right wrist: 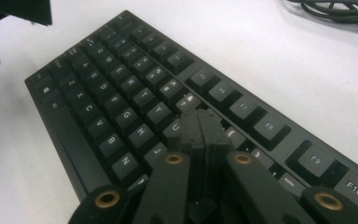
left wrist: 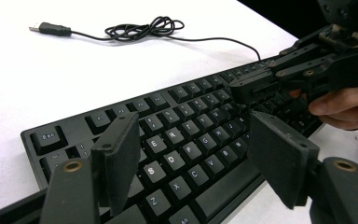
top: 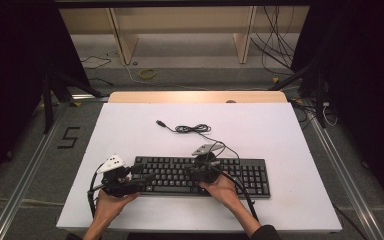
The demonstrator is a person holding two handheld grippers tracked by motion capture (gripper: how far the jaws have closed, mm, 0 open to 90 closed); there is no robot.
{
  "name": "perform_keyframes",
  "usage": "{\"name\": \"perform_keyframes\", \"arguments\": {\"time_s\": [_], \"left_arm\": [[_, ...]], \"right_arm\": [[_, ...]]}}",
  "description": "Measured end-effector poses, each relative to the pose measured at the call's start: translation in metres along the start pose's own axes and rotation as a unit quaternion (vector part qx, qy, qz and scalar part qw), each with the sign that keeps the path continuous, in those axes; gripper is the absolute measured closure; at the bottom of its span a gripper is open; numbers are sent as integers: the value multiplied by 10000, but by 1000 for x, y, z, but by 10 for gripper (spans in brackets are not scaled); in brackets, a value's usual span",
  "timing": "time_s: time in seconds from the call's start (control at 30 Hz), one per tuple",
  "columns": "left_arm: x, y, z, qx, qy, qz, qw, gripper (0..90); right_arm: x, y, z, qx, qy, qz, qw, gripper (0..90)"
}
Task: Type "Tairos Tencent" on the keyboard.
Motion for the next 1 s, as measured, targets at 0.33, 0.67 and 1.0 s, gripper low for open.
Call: {"name": "perform_keyframes", "arguments": {"time_s": [0.33,0.67,1.0], "left_arm": [[-2,1,0,-30,33,21,10000,342],[-2,1,0,-2,16,27,10000,342],[-2,1,0,13,21,17,10000,340]], "right_arm": [[3,0,2,9,-70,14,10000,900],[7,0,5,24,-129,19,9999,900],[9,-2,9,-90,-121,66,9999,900]]}}
Point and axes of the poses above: each handheld gripper's, and its own axes: x roughly forward along the jaws, z roughly out of its underside, y roughly to its right, the point moved 1 cm from there along x, roughly forward along the jaws, and after that the axes turned 13 degrees about y, right-handed, at the moved point
